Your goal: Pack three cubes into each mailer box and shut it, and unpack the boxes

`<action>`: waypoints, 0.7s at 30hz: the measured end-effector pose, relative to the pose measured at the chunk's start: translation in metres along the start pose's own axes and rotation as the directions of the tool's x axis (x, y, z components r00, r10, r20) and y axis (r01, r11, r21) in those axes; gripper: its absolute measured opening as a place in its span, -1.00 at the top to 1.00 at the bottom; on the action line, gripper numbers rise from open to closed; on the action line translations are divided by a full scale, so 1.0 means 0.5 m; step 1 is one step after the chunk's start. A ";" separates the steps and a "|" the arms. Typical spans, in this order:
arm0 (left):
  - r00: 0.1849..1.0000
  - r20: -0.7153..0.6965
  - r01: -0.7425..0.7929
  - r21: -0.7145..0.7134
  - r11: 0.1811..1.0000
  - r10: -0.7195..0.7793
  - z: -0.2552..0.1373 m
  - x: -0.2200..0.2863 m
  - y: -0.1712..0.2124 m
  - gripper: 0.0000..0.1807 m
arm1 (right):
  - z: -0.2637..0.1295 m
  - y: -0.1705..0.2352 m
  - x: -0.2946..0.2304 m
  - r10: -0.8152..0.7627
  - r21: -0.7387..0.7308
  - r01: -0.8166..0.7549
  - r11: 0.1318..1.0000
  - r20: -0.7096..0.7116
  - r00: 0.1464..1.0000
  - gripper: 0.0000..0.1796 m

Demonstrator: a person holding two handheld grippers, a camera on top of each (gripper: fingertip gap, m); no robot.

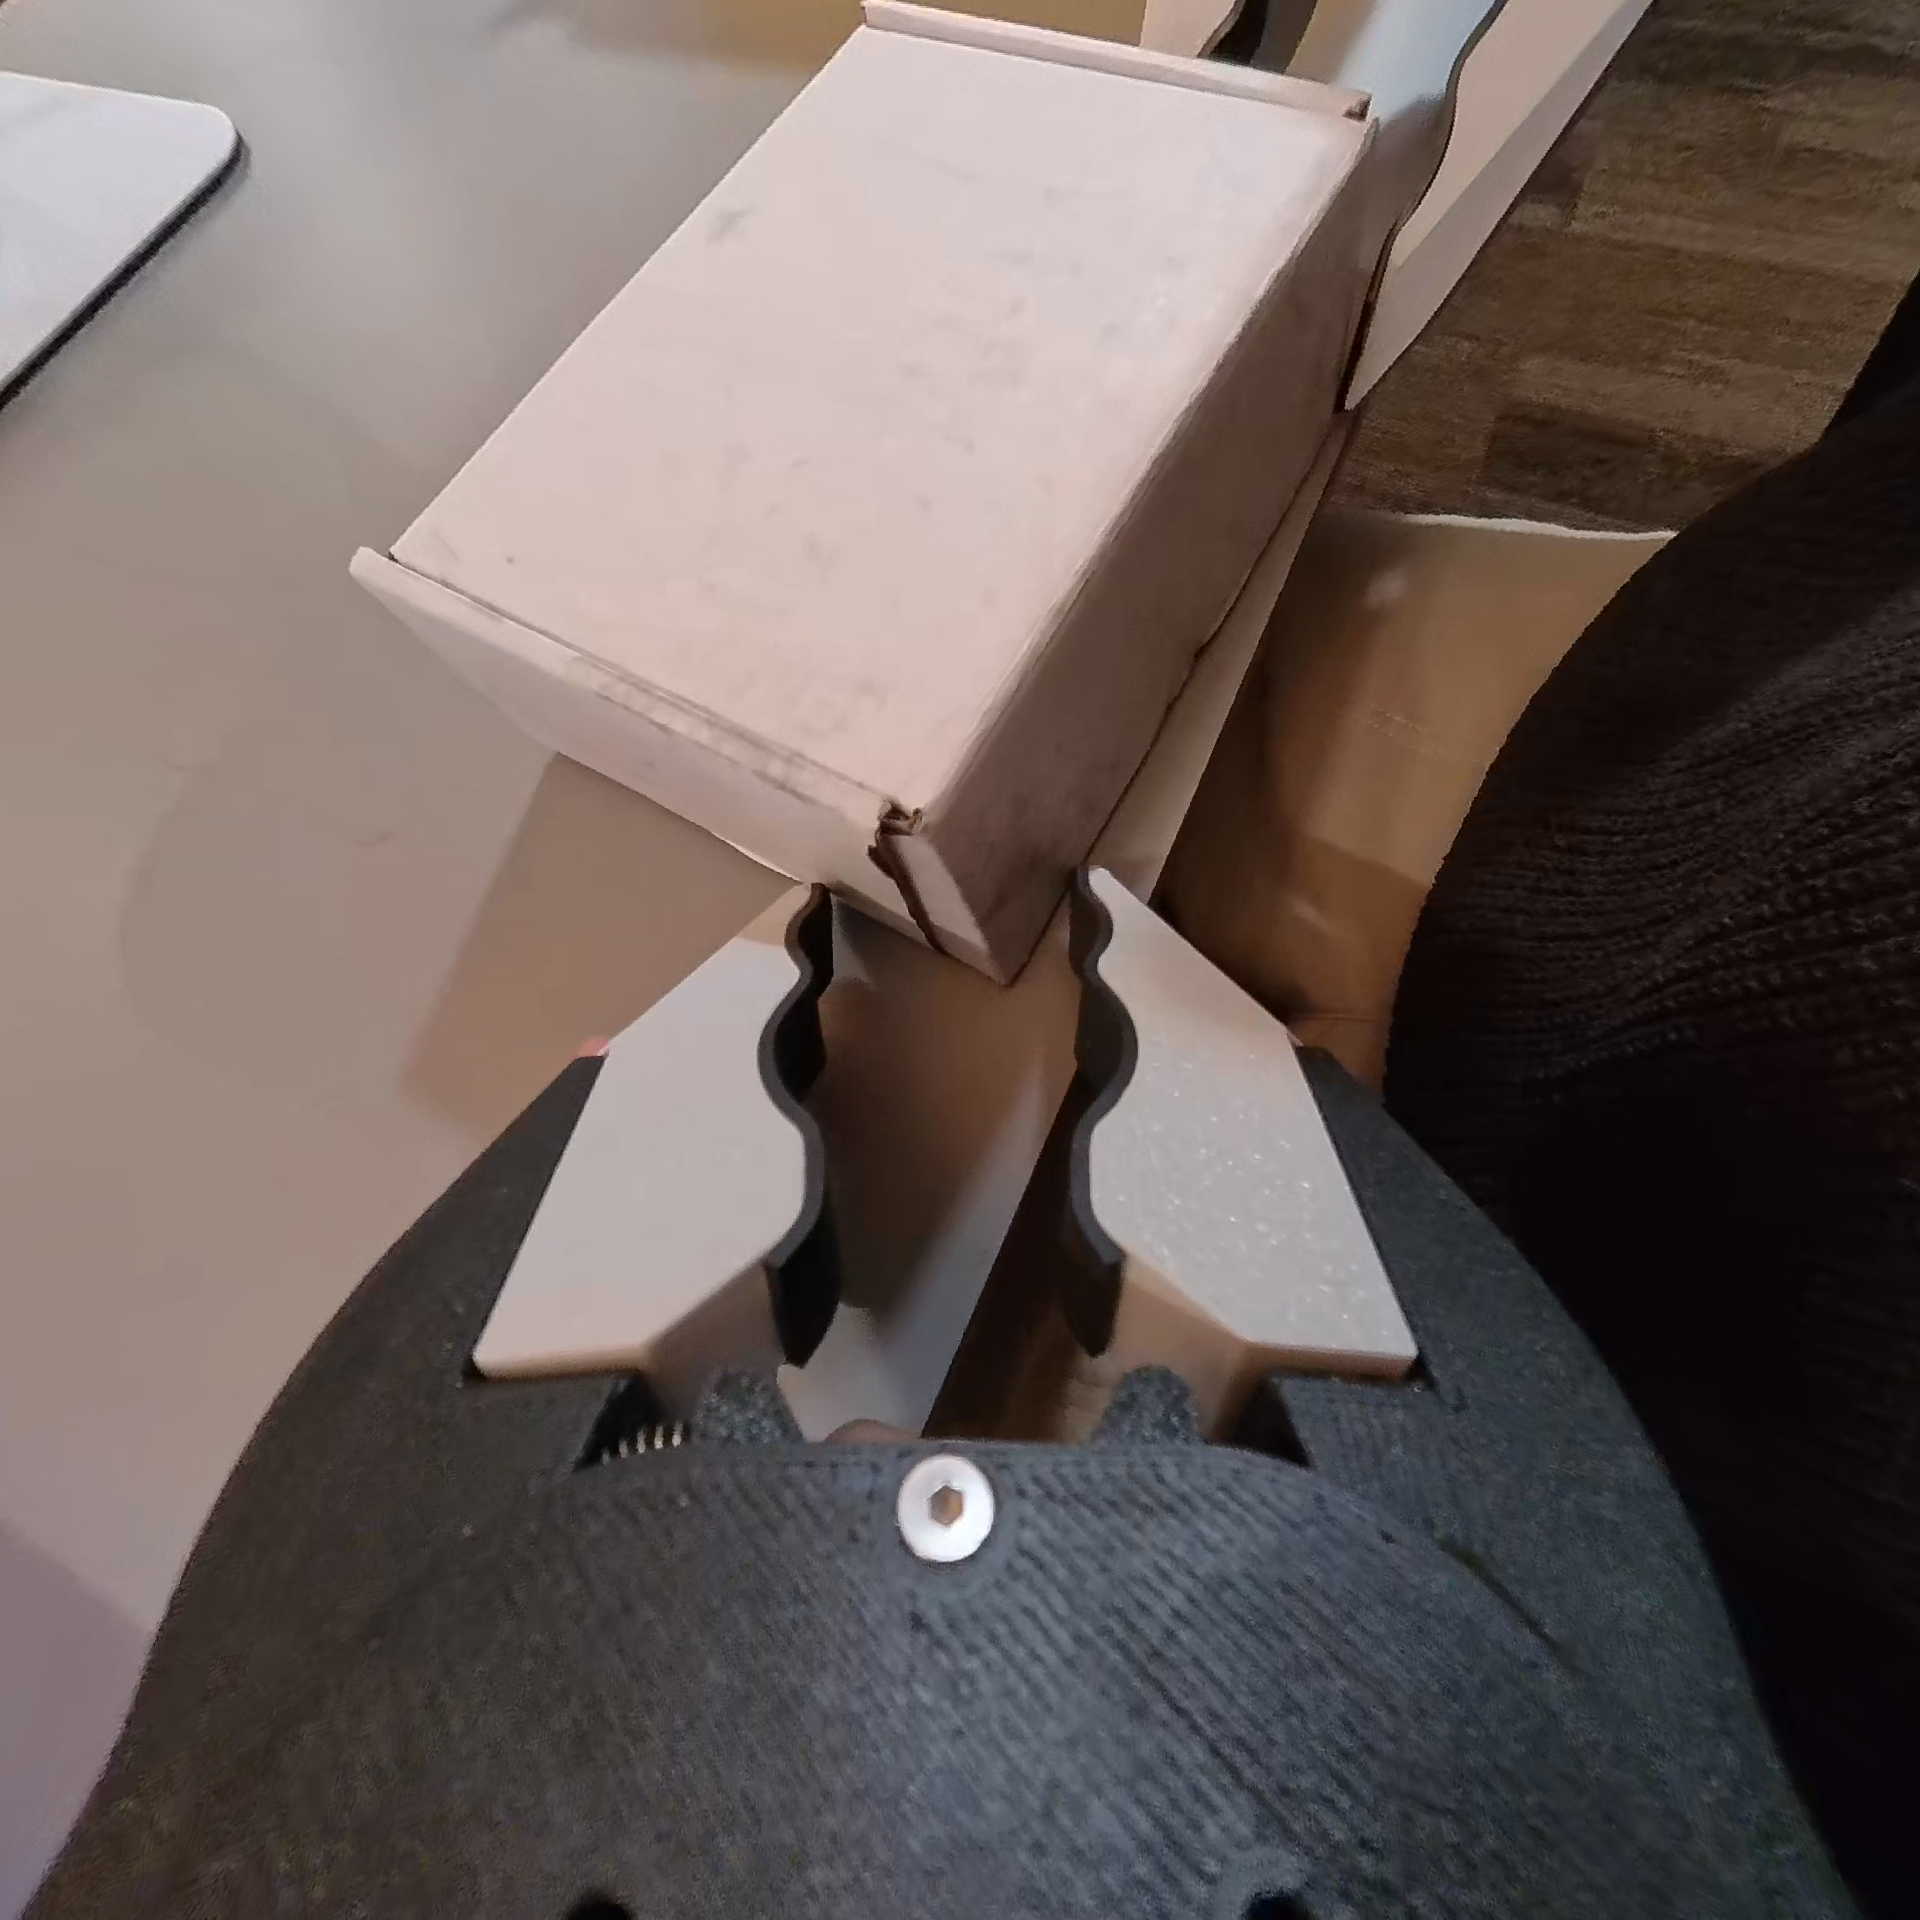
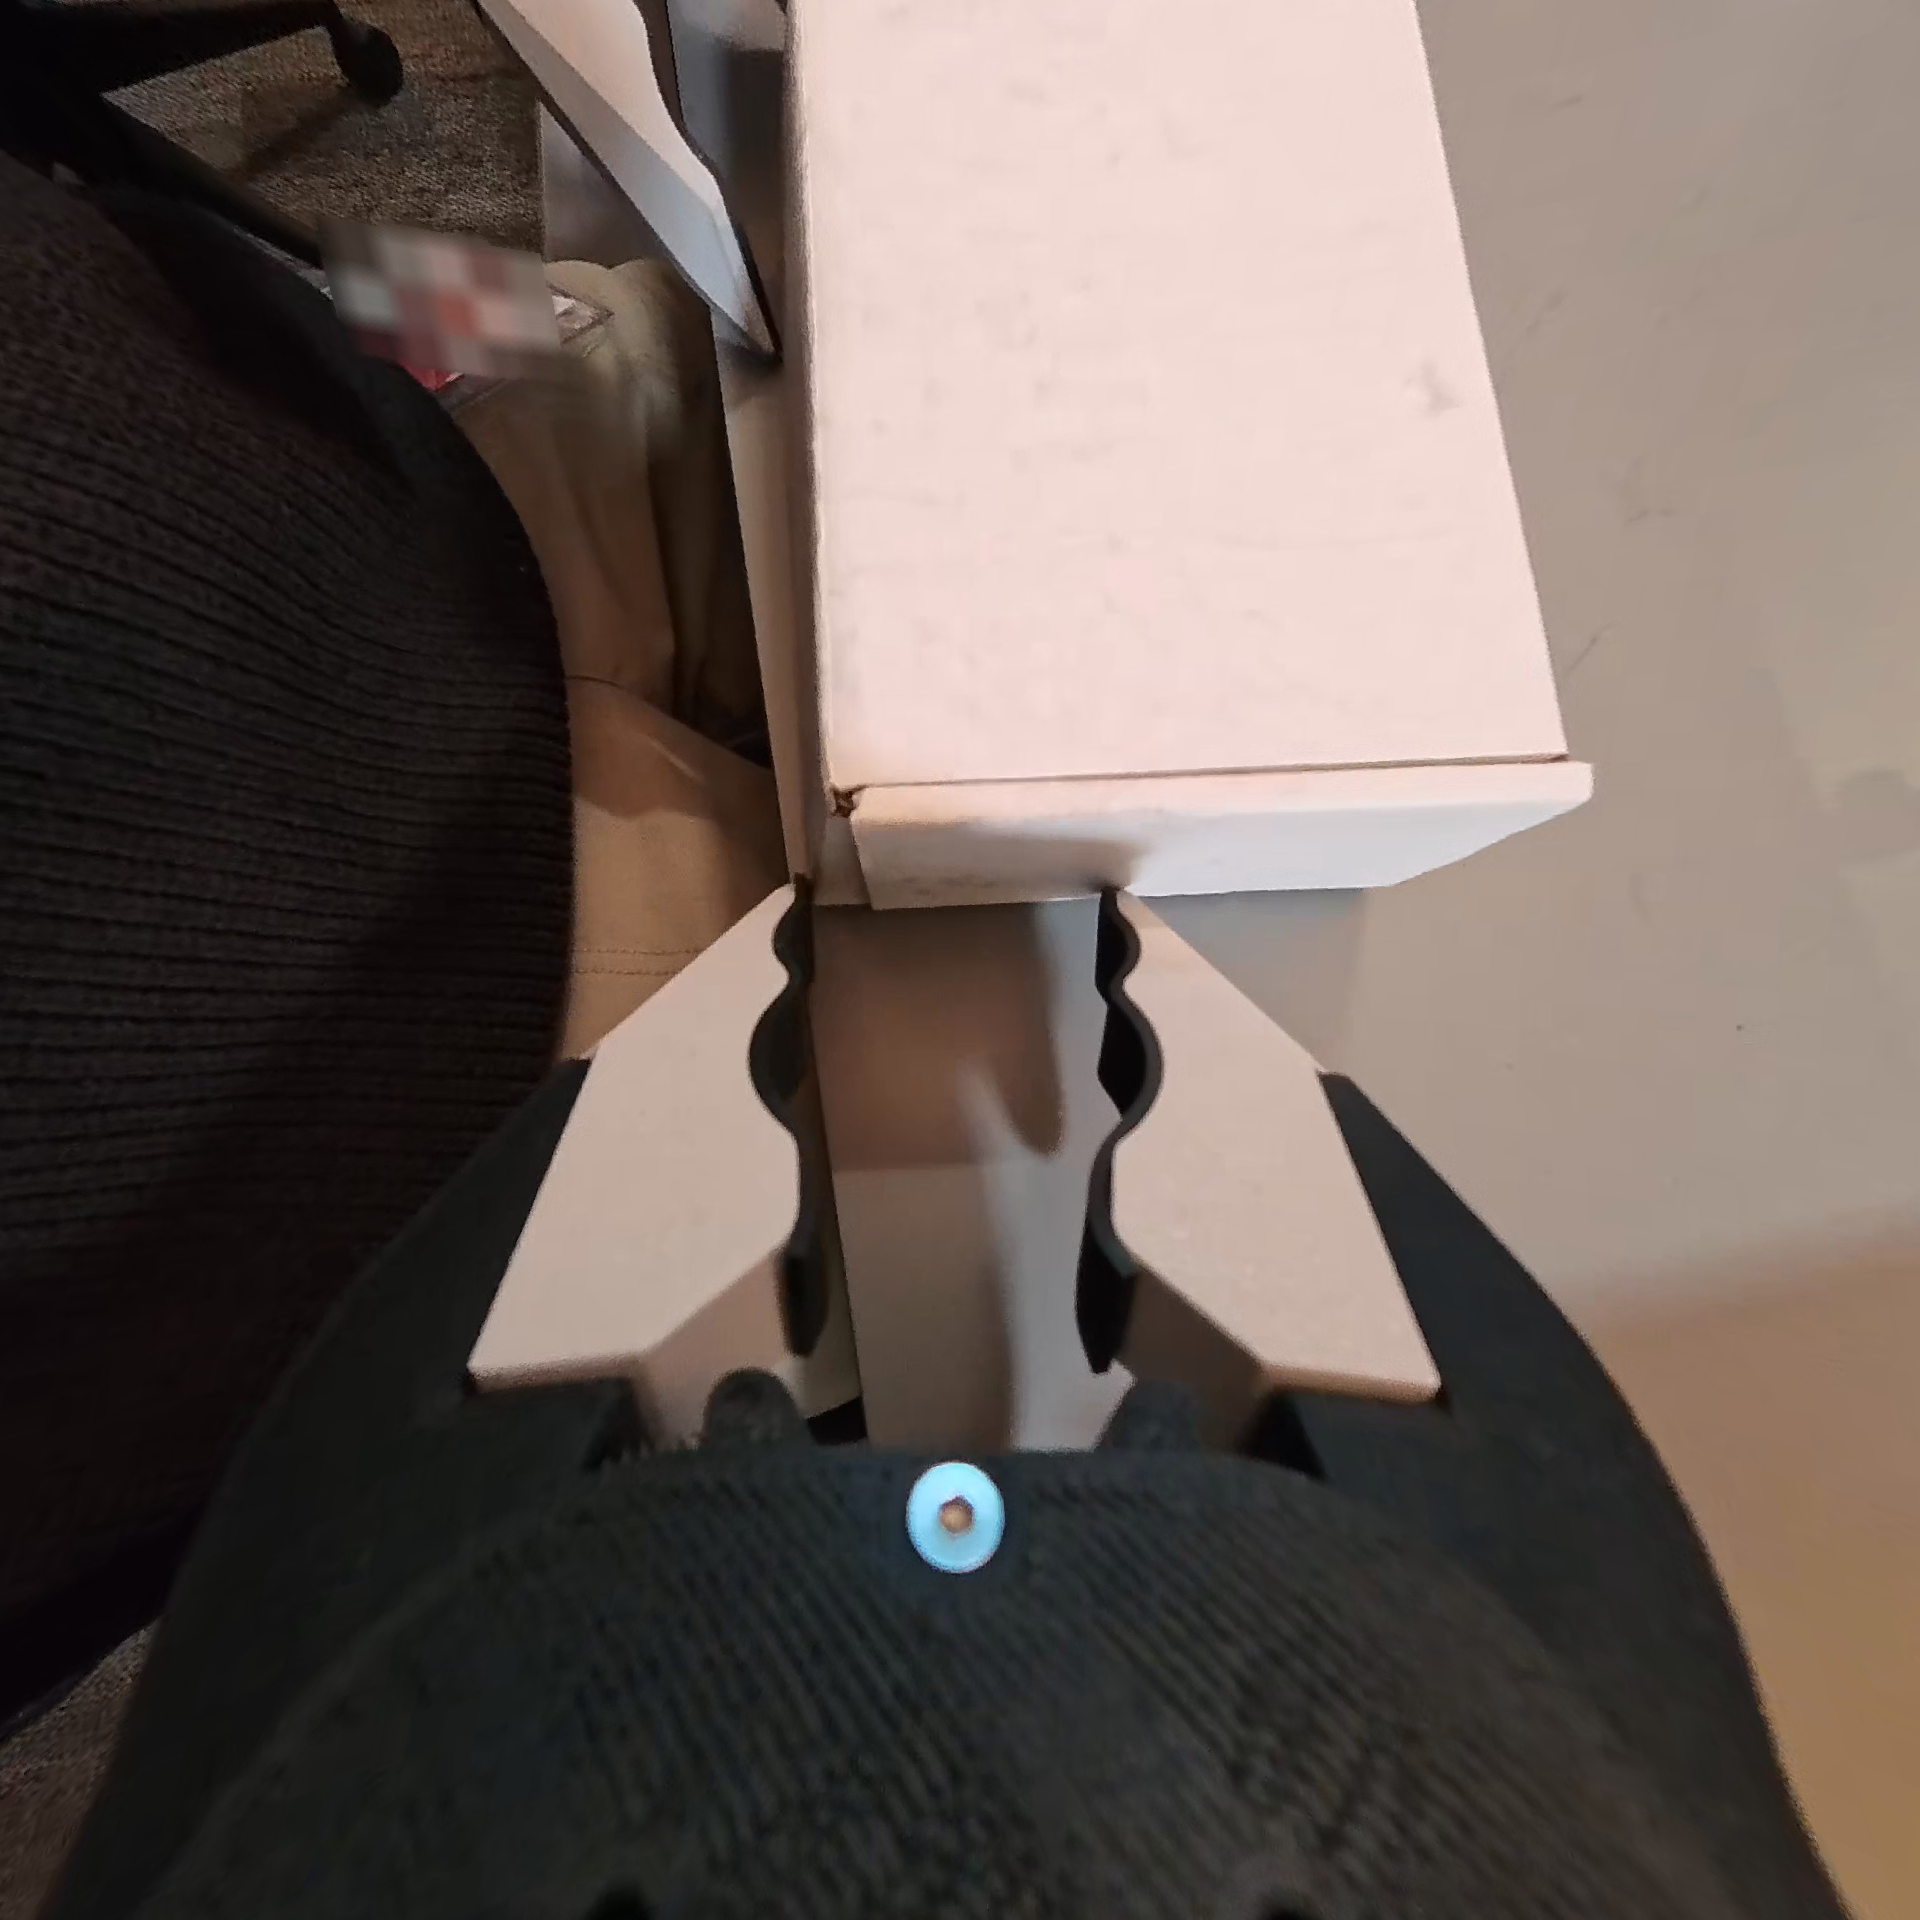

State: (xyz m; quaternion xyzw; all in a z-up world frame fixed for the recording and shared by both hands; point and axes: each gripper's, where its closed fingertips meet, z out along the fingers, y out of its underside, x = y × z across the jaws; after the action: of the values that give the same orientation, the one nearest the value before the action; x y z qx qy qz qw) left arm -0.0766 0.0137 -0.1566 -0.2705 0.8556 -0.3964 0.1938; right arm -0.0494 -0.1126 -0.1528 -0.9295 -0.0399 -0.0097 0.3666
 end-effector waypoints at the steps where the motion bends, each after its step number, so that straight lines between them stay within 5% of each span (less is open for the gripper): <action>1: 1.000 0.002 -0.005 0.003 1.000 0.005 -0.001 0.000 -0.001 0.52 | -0.001 -0.001 0.000 0.003 0.006 -0.003 1.000 0.000 1.000 0.40; 21: 0.999 0.031 -0.025 -0.003 1.000 0.025 -0.002 -0.004 -0.002 0.55 | -0.021 -0.026 0.005 0.021 0.093 -0.021 0.995 -0.004 1.000 0.60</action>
State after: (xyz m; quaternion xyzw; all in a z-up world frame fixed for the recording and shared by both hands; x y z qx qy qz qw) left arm -0.0752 0.0148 -0.1550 -0.2664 0.8564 -0.3885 0.2116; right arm -0.0480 -0.1102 -0.1364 -0.9117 -0.0294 -0.0065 0.4097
